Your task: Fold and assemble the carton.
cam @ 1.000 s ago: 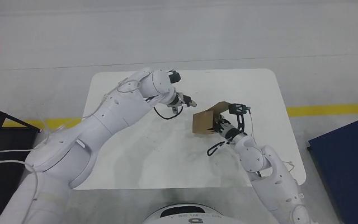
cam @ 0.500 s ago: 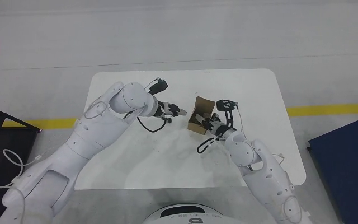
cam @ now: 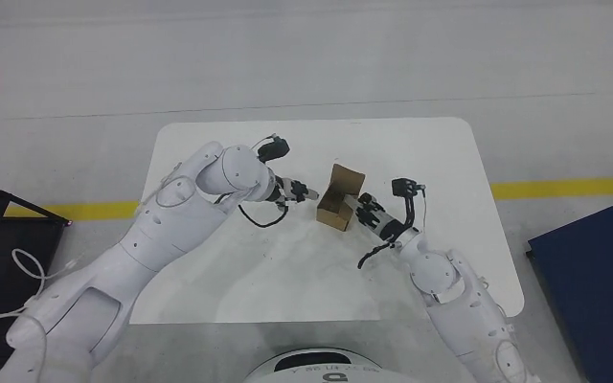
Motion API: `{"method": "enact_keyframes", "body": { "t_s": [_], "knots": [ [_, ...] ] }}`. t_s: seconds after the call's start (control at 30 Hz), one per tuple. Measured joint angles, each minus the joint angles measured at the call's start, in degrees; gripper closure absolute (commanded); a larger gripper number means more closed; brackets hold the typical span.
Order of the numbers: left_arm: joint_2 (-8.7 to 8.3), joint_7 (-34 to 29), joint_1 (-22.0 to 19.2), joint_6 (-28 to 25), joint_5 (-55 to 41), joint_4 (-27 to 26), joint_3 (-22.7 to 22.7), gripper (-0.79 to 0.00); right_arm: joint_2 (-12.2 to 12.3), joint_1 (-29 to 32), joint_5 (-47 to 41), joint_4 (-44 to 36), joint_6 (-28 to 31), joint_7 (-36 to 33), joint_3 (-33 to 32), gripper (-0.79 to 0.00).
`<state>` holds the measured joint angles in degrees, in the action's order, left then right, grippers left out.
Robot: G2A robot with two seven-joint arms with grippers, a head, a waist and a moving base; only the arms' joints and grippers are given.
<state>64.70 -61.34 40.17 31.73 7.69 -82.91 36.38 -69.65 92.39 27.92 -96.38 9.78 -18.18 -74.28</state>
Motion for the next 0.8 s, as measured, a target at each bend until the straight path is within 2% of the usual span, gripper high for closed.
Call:
{"method": "enact_keyframes", "body": {
  "t_s": [0.17, 0.27, 0.37, 0.43, 0.57, 0.6, 0.7, 0.8],
  "knots": [
    [2.49, 0.8, -3.4, 0.1, -1.0, 5.1, -3.1, -0.536, 0.2, 0.2, -3.9, 1.9, 4.2, -0.4, -1.3, -0.48],
    [4.05, 0.7, -5.1, 0.4, -1.3, 7.6, -5.3, -0.496, 0.2, -0.7, -4.2, 2.9, 4.9, -1.6, -0.9, -0.489],
    [5.69, 0.2, -6.7, 0.3, -1.1, 9.9, -7.7, -0.502, 0.1, -1.8, -4.4, 3.8, 5.6, -2.4, 0.0, -0.486],
    [6.64, -0.1, -7.5, 0.1, -1.1, 11.2, -8.9, -0.391, 0.1, -2.4, -4.1, 4.2, 5.8, -2.8, 0.6, -0.48],
    [8.54, -0.6, -9.0, 0.4, -0.9, 13.9, -11.0, -0.336, -0.1, -3.8, -3.6, 5.5, 5.9, -3.4, 2.0, -0.456],
    [8.9, -0.8, -9.3, 0.6, -0.8, 14.5, -11.4, -0.283, -0.1, -4.0, -3.7, 5.9, 6.0, -3.5, 2.2, -0.453],
    [9.96, -1.7, -10.3, 1.2, -0.4, 16.2, -12.5, 0.0, -0.1, -4.6, -3.9, 6.8, 6.6, -3.4, 2.5, -0.462],
    [10.85, -3.0, -11.4, 2.2, 0.4, 17.5, -13.4, 0.0, -0.1, -4.7, -4.4, 7.5, 7.9, -3.4, 2.5, -0.474]
  ]
}}
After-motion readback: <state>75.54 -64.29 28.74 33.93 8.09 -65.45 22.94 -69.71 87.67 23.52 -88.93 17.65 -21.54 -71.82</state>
